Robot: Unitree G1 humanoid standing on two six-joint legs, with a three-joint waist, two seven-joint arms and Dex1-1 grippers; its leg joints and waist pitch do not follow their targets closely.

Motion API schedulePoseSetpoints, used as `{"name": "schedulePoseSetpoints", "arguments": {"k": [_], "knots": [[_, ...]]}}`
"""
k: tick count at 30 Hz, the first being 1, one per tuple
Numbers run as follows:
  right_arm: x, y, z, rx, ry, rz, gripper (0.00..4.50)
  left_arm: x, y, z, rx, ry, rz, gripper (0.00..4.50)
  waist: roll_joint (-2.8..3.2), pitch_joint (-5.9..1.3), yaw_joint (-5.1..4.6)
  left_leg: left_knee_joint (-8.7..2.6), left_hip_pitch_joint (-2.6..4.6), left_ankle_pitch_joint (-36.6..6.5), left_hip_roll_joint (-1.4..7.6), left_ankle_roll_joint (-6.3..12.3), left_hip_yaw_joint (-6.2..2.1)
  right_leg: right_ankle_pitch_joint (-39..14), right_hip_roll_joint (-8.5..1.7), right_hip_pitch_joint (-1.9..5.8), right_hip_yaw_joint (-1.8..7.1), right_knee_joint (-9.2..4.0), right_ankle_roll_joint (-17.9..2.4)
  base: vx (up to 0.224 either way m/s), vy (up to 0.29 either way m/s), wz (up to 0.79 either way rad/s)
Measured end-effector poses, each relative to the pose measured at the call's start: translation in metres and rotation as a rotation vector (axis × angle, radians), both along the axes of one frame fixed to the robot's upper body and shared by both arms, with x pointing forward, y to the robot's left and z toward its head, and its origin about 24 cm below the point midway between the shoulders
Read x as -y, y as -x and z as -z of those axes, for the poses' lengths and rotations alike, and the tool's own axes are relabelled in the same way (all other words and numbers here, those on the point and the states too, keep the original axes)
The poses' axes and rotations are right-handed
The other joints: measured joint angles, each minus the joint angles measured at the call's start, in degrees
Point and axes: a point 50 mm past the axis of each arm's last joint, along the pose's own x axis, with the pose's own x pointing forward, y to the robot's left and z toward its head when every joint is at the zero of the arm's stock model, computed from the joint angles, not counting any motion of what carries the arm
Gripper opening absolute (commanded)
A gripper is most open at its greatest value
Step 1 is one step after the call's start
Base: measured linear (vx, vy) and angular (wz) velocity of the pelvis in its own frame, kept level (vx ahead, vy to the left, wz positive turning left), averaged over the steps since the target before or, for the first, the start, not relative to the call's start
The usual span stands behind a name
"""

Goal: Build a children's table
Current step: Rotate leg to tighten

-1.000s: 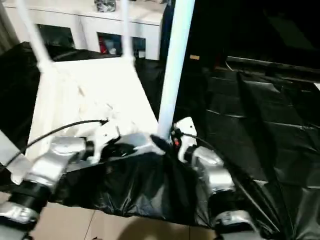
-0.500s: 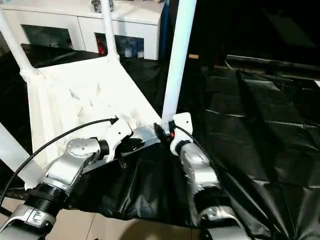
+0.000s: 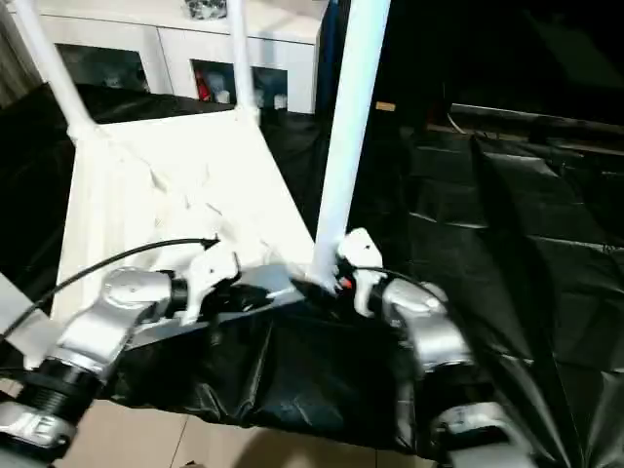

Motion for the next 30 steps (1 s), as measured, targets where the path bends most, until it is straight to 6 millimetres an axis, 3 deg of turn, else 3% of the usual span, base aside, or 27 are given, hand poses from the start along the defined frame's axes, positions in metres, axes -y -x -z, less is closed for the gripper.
{"name": "schedulePoseSetpoints", "arguments": {"k": [5,6,15,16,25,30], "knots": [[0.005,0.004,-0.002,-0.061,-0.015,-0.101,3.85,-0.005,0.001,-0.001,-0.029,-0.004,0.058,0.0,-0.01,0.0,0.4,0.24,-0.12,0.0,0.06,0.04,-0.03,0.0,0.0,0.0,-0.06,0.05,0.0,0.0,0.0,0.0],[0.005,0.004,-0.003,-0.072,-0.017,-0.118,3.58,-0.006,0.0,-0.002,-0.034,-0.006,0.068,0.0,-0.02,0.01,0.51,0.3,-0.15,0.0,0.08,0.05,-0.03,0.0,0.0,0.0,-0.08,0.08,0.0,0.0,0.0,0.0],[0.004,0.009,-0.003,-0.108,-0.041,-0.213,3.03,-0.018,0.003,-0.005,-0.085,-0.02,0.134,0.0,-0.06,0.03,1.35,0.45,-0.36,0.0,0.1,0.06,-0.08,0.0,0.0,-0.04,-0.1,0.1,0.0,0.0,0.0,0.0],[0.004,0.01,-0.003,-0.11,-0.042,-0.218,2.79,-0.018,0.003,-0.005,-0.086,-0.02,0.136,0.0,-0.06,0.03,1.37,0.46,-0.36,0.0,0.1,0.06,-0.08,0.0,0.0,-0.05,-0.1,0.1,0.0,0.0,0.0,0.0],[0.003,0.012,-0.003,-0.119,-0.052,-0.227,2.55,-0.018,0.003,-0.005,-0.086,-0.019,0.152,0.0,-0.09,0.02,1.39,0.47,-0.38,0.0,0.11,0.08,-0.08,0.0,0.0,-0.08,-0.11,0.11,0.0,0.0,0.0,0.0],[0.003,0.013,0.003,-0.13,-0.069,-0.135,2.54,-0.009,0.0,-0.001,-0.05,-0.021,0.109,0.0,-0.12,-0.01,1.61,0.63,-0.17,0.1,0.15,0.02,-0.07,0.0,-0.03,0.27,-0.06,0.25,0.0,0.0,0.0,0.0]]}}
